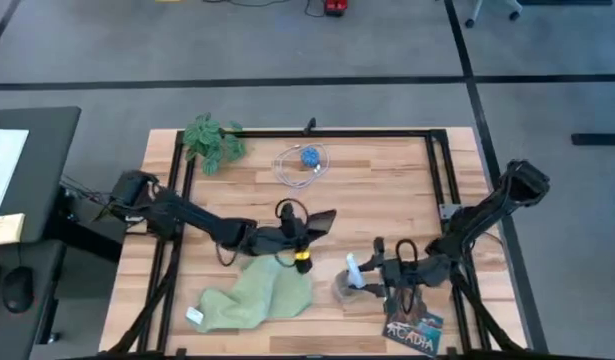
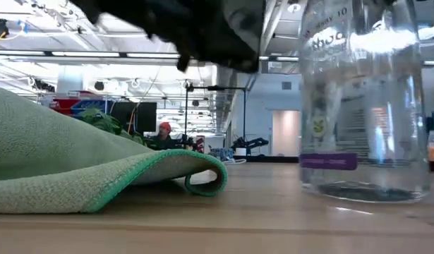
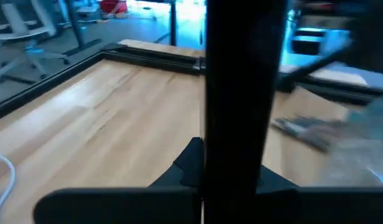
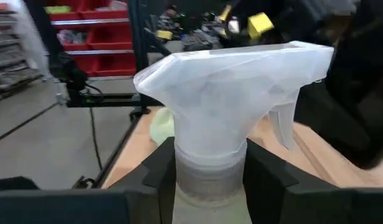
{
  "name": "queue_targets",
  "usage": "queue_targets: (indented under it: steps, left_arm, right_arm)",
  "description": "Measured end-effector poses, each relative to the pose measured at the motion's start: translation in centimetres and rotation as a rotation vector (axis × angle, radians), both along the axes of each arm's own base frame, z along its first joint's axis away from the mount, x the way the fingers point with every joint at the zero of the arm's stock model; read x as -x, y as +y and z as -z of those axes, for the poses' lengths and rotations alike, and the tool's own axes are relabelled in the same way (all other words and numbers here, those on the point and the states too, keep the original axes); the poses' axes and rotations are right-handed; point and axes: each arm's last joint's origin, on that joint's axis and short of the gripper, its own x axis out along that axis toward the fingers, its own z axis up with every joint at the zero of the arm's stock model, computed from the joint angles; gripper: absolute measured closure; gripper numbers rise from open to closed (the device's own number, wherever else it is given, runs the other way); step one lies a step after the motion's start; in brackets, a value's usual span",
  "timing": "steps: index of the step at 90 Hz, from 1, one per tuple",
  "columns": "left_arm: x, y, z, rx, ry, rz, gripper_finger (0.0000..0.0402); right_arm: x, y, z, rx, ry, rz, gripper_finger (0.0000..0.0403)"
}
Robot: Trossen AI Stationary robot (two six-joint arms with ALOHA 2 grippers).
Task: Apply microfiber cloth
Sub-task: Spray the phone using the spray bottle
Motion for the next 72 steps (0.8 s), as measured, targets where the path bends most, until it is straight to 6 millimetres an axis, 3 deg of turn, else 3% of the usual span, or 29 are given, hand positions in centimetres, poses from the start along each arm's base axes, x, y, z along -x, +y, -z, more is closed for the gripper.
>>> queue_targets:
  steps: [12,30,59,72]
  left_arm:
    - [1.7,-1.5,-1.1,-0.030,0.031,-0.032,0.0396]
    - [3.0,-2.6,-0.4,-0.030,0.098,-0.089,0.0396]
    - [4.6,-2.6,2.2,0.022,0.049,-0.132,0.0396]
    - [4.7,-2.6,2.3,0.029,0.044,-0.135,0.0396]
  right_arm:
    - [-0.6,-0.4,0.4,0.039,0.007,0.011,0.0282]
    - [-1.1,-1.8,-0.1,0.085,0.011,0.061,0.0277]
    - [0.0,-3.6,-1.0,0.174,0.108,0.096,0.0159]
    - [0.8,-4.2,-1.5,0.207,0.146,0.093,0.0131]
